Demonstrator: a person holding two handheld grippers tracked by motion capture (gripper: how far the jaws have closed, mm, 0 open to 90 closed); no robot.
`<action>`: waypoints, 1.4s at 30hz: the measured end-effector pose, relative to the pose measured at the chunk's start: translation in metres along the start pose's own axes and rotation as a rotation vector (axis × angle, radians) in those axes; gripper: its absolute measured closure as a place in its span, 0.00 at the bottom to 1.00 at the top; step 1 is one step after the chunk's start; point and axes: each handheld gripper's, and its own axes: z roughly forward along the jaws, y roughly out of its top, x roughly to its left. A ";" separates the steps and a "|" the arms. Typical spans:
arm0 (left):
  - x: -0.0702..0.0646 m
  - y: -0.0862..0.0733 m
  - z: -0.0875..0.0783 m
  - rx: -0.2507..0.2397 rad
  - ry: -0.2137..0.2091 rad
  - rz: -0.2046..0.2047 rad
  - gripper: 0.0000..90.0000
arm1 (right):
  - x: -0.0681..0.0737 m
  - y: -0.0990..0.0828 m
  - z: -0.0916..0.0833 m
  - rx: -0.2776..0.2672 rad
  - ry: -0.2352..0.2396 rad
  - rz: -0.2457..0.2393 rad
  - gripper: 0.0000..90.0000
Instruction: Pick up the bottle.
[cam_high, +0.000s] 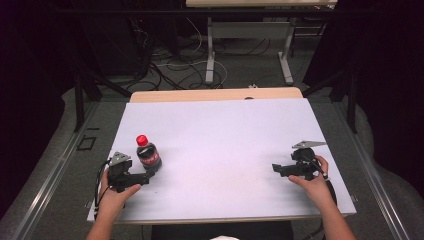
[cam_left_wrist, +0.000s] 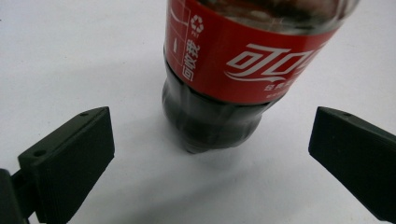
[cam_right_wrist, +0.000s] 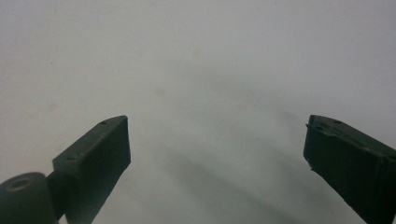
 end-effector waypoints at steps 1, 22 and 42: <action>0.000 0.000 -0.001 -0.002 -0.001 -0.001 0.00 | 0.004 0.001 -0.006 -0.020 -0.009 0.002 0.05; -0.013 0.027 0.011 -0.025 -0.007 0.071 0.01 | 0.020 0.007 -0.031 -0.080 -0.051 -0.022 0.01; -0.010 0.033 0.010 -0.073 0.013 0.097 0.29 | 0.022 0.008 -0.031 -0.092 -0.046 -0.041 0.07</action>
